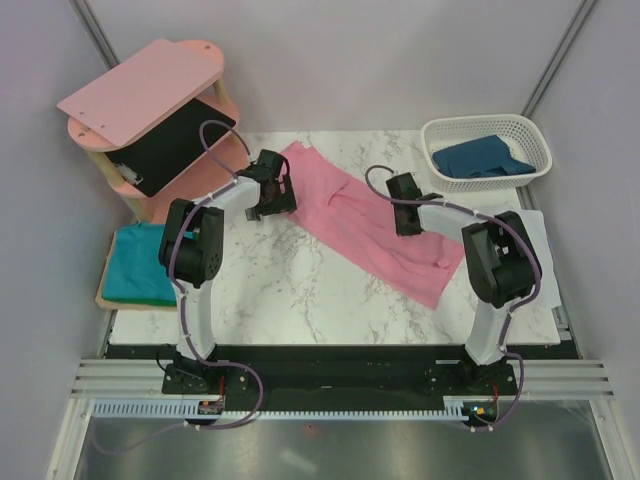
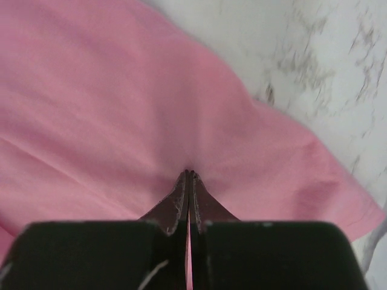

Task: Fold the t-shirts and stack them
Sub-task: Rotate the tshirt 90 degrees

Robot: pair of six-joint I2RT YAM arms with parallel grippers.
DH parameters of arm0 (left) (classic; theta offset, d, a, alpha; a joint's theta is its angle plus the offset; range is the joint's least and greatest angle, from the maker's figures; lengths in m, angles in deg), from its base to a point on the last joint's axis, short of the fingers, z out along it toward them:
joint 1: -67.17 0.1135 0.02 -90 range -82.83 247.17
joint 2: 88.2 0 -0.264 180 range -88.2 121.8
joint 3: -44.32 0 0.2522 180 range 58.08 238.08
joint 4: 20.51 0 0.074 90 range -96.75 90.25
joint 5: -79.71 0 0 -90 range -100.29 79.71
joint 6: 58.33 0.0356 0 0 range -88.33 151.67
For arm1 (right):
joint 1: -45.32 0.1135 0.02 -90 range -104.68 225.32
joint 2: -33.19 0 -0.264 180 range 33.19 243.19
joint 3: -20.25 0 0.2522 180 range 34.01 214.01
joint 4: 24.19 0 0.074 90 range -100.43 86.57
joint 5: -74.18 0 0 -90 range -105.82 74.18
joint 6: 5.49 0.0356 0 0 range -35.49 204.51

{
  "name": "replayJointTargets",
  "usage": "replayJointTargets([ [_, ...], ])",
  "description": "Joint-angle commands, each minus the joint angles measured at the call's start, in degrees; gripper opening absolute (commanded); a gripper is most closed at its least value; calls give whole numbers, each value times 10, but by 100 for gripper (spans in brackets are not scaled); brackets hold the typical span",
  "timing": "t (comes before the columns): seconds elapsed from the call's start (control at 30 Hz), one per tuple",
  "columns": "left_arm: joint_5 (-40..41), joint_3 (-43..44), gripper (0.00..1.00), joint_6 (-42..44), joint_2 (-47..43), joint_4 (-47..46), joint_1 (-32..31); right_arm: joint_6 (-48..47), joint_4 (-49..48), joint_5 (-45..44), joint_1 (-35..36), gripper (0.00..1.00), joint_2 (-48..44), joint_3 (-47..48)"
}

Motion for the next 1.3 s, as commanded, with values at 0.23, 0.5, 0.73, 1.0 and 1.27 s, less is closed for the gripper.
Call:
replayJointTargets([
  [0.23,-16,237,100,25,146,75,1,29,147,128,145,0,-117,-111],
  [0.5,-4,218,100,44,59,103,-2,50,160,100,185,0,-165,-82],
  [0.73,-51,-44,100,15,-203,42,-16,57,153,38,171,1,-211,-49],
  [1.0,-198,-349,99,-73,-410,-58,-62,65,45,171,24,39,-278,-164],
  [1.27,-202,-392,97,-153,-389,-107,-223,72,40,208,15,53,-263,-190],
])
